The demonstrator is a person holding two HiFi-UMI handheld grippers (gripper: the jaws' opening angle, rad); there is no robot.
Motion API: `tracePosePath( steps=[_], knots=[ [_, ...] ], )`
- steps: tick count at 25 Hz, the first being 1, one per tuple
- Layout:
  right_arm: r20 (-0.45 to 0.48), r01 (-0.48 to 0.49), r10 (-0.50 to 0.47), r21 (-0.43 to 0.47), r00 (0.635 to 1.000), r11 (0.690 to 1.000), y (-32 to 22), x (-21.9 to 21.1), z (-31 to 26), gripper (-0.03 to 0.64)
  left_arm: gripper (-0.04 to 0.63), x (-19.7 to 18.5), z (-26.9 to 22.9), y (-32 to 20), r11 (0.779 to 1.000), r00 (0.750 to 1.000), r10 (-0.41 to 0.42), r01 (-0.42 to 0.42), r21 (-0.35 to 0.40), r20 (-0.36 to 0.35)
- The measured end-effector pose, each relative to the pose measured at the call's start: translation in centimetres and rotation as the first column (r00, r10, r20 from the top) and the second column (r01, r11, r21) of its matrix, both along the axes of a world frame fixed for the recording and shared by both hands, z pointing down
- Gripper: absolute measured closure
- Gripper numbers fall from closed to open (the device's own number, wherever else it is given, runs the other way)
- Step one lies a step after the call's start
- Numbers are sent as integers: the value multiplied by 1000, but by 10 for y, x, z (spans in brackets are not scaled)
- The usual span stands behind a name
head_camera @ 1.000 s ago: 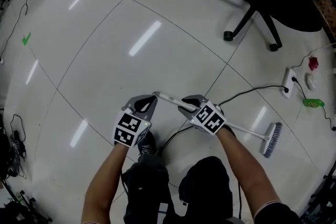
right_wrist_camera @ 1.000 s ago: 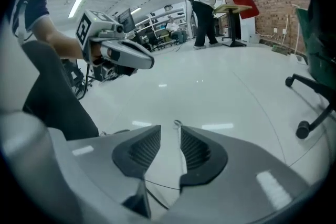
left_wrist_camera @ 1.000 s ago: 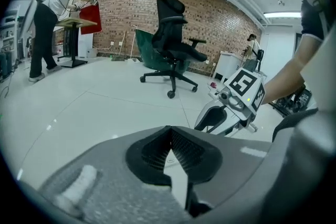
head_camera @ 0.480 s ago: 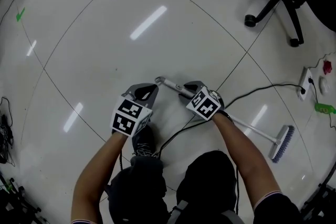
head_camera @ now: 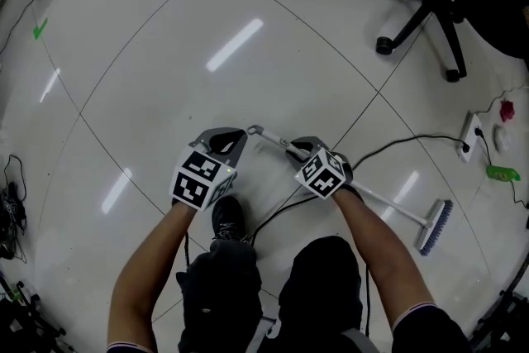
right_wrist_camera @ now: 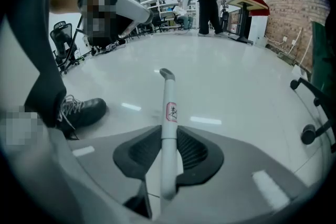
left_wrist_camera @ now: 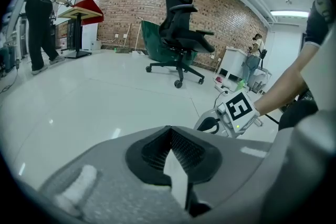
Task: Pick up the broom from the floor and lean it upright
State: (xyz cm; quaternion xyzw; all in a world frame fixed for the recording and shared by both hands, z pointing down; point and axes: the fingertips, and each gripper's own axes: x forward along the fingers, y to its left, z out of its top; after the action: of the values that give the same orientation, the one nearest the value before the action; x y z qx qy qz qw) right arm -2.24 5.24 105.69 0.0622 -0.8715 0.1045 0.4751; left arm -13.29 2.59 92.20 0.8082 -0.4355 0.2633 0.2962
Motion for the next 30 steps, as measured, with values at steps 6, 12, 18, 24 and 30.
tracePosePath(
  steps=[6,12,18,24,30],
  knots=[
    [83,-90,83,89,993,992,-35,23,-140,526,595,10,-107,-17,998,999,51,-51,37,-17],
    [135,-180,157,184,978,966,-56,62,-289,529,595,43,-229,-30,989,991,129,-128,75,-18],
    [199,-306,260,253,945,918,-59,119,-434,532,595,94,-348,-31,972,981,195,-191,135,-12],
    [270,-415,339,313,901,854,-47,190,-559,534,595,143,-441,-6,959,972,234,-228,167,-17],
    [342,-541,439,313,831,780,-29,248,-641,534,595,172,-509,20,926,951,296,-308,216,89]
  ],
)
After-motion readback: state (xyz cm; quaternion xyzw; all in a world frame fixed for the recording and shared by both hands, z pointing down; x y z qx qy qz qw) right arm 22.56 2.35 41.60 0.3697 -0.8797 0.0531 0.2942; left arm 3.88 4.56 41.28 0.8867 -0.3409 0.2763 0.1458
